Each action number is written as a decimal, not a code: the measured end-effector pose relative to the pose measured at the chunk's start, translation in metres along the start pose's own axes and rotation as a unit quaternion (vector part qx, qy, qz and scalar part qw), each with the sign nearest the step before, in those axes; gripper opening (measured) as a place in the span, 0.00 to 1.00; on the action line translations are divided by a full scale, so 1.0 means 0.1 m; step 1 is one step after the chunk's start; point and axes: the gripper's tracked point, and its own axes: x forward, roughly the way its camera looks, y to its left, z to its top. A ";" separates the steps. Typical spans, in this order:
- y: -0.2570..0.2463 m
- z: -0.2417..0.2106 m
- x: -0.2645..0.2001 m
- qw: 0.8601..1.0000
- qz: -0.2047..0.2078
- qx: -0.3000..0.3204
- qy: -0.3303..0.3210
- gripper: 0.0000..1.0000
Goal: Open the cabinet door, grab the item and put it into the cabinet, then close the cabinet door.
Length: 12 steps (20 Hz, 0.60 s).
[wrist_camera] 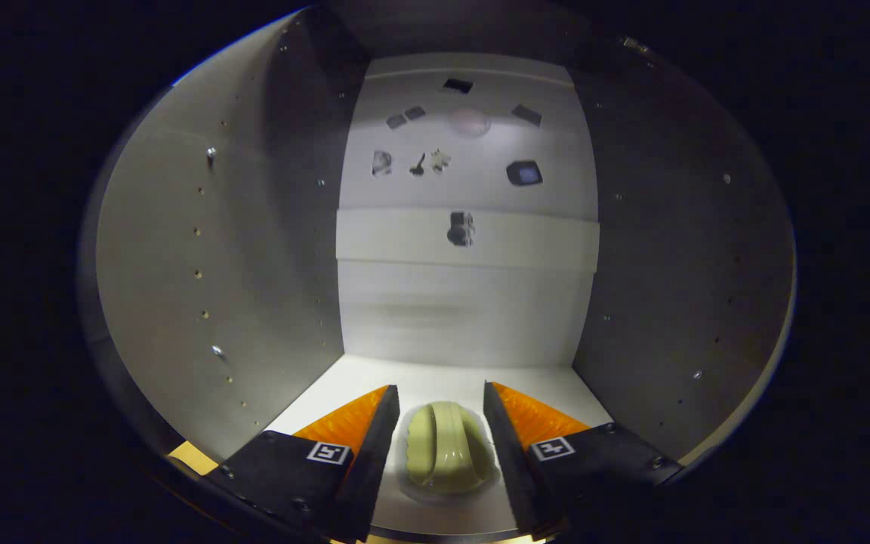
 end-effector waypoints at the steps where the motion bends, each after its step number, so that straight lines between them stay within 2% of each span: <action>1: 0.02 0.07 -0.05 1.000 0.001 0.000 -0.009 0.76; 2: 0.05 0.13 -0.12 1.000 0.004 0.001 -0.016 0.84; 5: 0.08 0.28 -0.30 0.999 0.005 -0.020 -0.033 0.86; 7: 0.13 0.34 -0.46 0.999 0.012 -0.030 -0.039 0.94; 10: 0.17 0.42 -0.70 0.998 0.019 -0.029 -0.046 0.98; 12: 0.17 0.47 -0.87 0.998 0.017 -0.031 -0.053 0.98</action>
